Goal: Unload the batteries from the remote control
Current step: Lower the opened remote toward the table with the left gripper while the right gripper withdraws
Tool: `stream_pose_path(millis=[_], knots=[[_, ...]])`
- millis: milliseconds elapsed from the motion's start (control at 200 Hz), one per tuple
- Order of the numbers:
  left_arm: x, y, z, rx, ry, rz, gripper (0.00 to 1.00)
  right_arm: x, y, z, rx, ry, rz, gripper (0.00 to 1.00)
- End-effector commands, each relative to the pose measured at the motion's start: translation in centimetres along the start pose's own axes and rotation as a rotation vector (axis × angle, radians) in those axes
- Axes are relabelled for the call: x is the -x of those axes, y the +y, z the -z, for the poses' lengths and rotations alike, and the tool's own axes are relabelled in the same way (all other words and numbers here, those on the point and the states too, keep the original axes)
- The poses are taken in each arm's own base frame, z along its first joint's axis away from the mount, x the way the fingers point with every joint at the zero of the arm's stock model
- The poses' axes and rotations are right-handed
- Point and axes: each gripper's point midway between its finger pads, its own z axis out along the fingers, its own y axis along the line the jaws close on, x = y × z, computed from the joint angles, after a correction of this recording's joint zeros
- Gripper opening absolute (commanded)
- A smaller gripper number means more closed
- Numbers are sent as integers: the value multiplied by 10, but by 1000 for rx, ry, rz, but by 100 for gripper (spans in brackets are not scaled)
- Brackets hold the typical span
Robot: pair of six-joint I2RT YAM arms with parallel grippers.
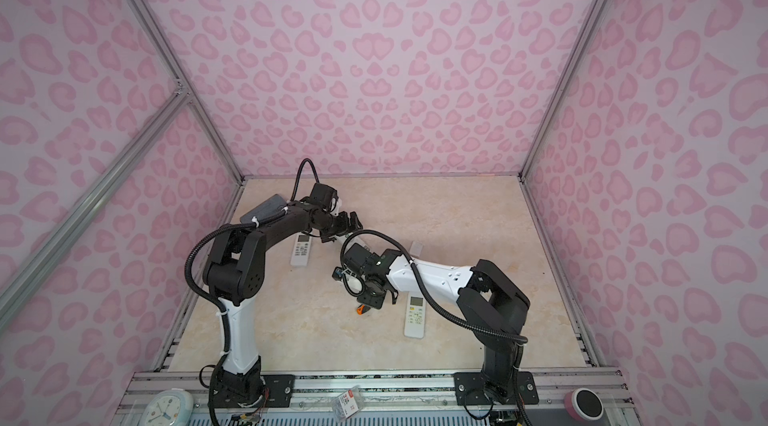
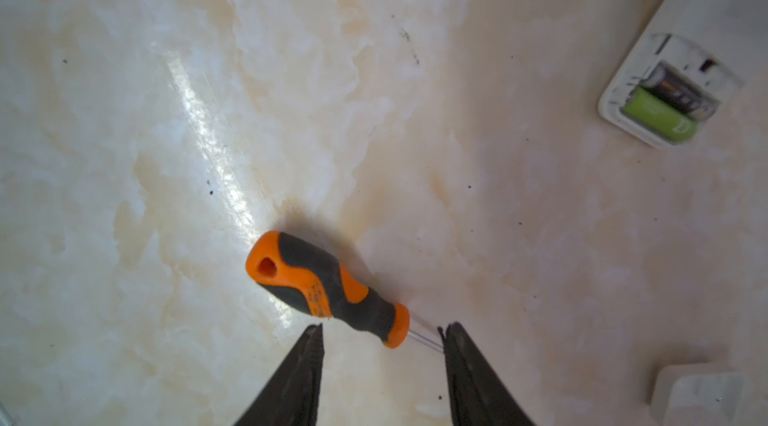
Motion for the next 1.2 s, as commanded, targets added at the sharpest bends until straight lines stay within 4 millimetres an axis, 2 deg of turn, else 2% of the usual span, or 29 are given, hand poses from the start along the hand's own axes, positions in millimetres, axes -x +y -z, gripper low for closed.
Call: stream_pose_path(millis=[0,165,295,360,515,635,735,880,1020,1195], knots=[[-3,3,2,26,20,-19,98,-2,2,-4,15,32,38,49],[-8,4,2,39,59,-17,98,0,7,-9,32,45,53,50],[-3,13,8,131,54,-45,98,2,3,-5,14,19,23,50],[0,17,11,177,52,-69,98,5,-10,-1,-42,-19,-44,49],[0,9,14,182,55,-96,98,13,-64,17,-100,-152,-353,48],[-5,-8,17,120,50,-129,98,13,-99,29,-84,-269,-575,48],[-16,-22,3,50,98,-139,98,16,-118,32,-40,-346,-699,49],[-32,-42,-16,-47,147,-146,98,24,-128,24,-31,-408,-762,49],[-38,-55,-26,-137,188,-107,98,24,-135,7,-62,-455,-788,51],[-41,-63,-25,-211,224,-80,98,21,-146,-13,-137,-481,-775,60]])
